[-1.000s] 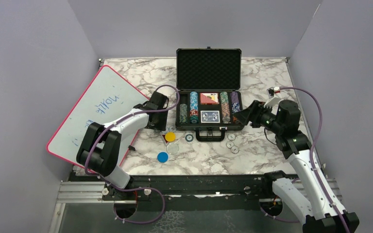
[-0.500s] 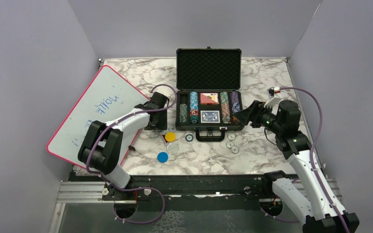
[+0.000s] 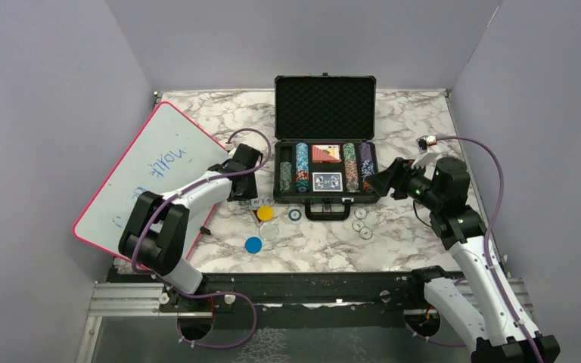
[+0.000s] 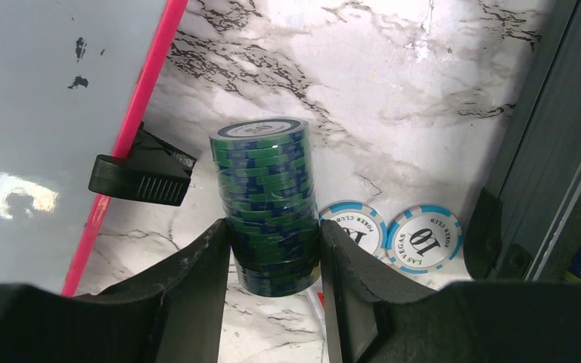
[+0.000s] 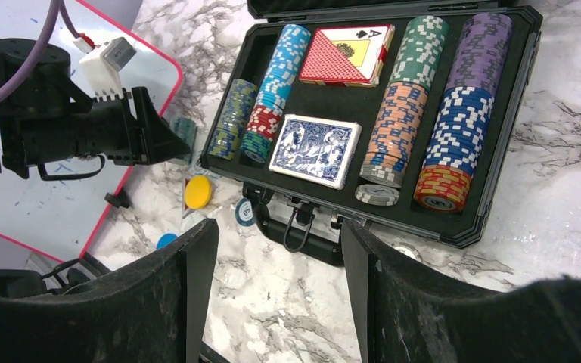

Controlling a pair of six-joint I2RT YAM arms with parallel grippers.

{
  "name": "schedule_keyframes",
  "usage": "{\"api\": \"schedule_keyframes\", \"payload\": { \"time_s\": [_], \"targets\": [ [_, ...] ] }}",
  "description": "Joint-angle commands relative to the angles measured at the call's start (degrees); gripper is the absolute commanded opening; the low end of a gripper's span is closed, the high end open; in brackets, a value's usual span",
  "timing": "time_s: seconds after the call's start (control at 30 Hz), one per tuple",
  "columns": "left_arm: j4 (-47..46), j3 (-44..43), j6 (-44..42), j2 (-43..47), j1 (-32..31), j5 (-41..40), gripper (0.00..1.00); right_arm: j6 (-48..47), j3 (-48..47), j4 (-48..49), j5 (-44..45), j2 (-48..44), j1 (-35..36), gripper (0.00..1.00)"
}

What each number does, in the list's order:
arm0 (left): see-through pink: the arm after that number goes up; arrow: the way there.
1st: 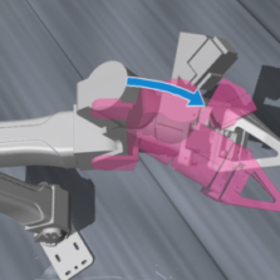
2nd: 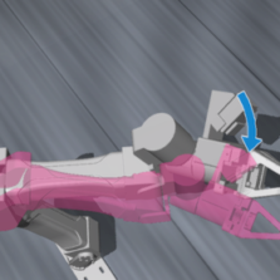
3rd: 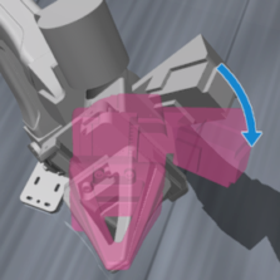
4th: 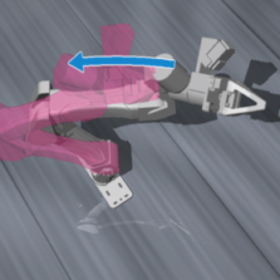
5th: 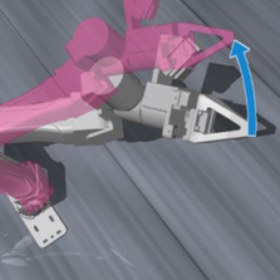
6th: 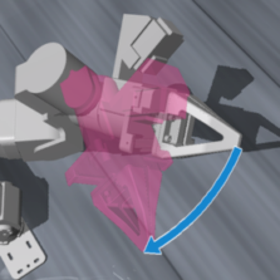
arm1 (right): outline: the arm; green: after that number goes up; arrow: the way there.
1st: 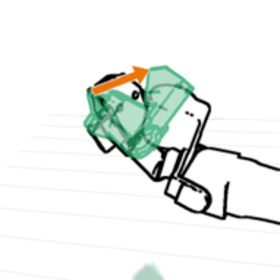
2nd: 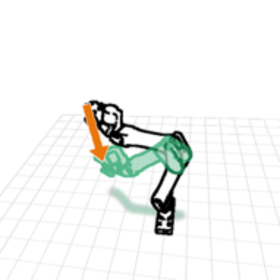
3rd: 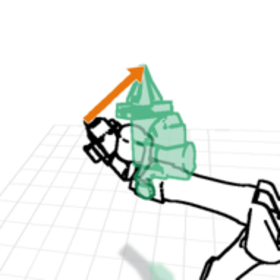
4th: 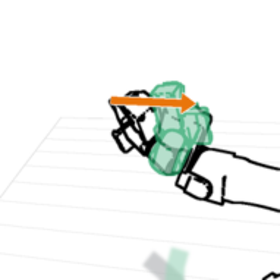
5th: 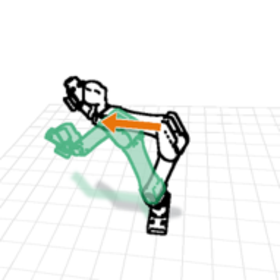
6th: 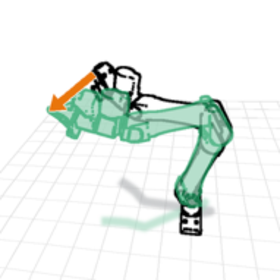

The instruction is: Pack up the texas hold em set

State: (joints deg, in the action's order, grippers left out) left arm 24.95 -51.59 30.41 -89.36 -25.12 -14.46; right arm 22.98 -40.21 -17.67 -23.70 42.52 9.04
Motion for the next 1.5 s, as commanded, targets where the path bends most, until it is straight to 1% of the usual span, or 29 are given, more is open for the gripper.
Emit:
{"api": "schedule_keyframes", "payload": {
  "time_s": [0.0, 0.07, 0.13, 0.3, 0.37, 0.6, 0.7, 0.8, 0.97, 1.2, 1.27, 1.43, 1.47],
  "targets": [
    [-1.75, 0.31, -0.05, 0.95, 0.23, -1.32, 0.44, -0.63, 0.08, 0.48, 0.72, -0.29, 0.28, 0.64],
    [-1.55, -0.13, -0.77, 0.18, 0.24, -0.42, 0.49, -0.42, 0.13, 0.45, 0.75, -0.49, 0.28, 0.66],
    [-1.39, -0.41, -0.91, -0.27, 0.21, -0.22, 0.48, -0.3, 0.26, 0.36, 0.93, -0.43, 0.28, 0.67],
    [-1.24, -1.62, -1.94, 0.86, 0.25, 0.0, 0.3, -0.67, -0.5, -0.55, 2.64, -0.82, 0.28, 0.68],
    [-1.1, -2.51, -2.78, 2.26, 0.25, 0.28, 0.26, -0.73, -0.75, -0.69, 2.98, -1.08, 0.28, 0.68],
    [-0.22, -6.86, -4.78, 10.7, 0.25, 1.8, 0.25, 0.05, -0.49, -1.31, 4.06, -1.45, 0.28, 0.68],
    [-0.4, -8.86, -5.89, 13.07, 0.25, 4.03, 0.25, 0.58, -0.11, -0.93, 3.85, -1.8, 0.28, 0.68],
    [-0.92, -11.78, -6.15, 13.34, 0.25, 7.69, 0.25, 0.99, 0.09, -0.87, 3.92, -2.09, 0.28, 0.68],
    [-5.28, -16.36, -4.25, 9.97, 0.09, 15.41, 0.25, 2.3, 0.16, -0.79, 4.01, -2.56, 0.28, 0.68],
    [-11.37, -22.03, -2.31, 0.09, -1.14, 19.12, 0.25, 4.35, -0.18, -1.76, 3.58, -3.58, 0.27, 0.68],
    [-12.06, -23.78, -2.14, -2.99, -1.66, 19.17, 0.25, 4.84, -0.22, -2.12, 3.78, -3.75, 0.28, 0.68],
    [-14.4, -25.62, -3.88, -8.5, -3.7, 15.4, 0.25, 6.13, 0.52, -2.48, 4.09, -4.31, 0.23, 0.68],
    [-14.91, -27.1, -4.11, -9.99, -3.85, 15.2, 0.25, 6.37, 0.67, -2.39, 4.17, -4.28, 0.27, 0.68]
  ]
}}
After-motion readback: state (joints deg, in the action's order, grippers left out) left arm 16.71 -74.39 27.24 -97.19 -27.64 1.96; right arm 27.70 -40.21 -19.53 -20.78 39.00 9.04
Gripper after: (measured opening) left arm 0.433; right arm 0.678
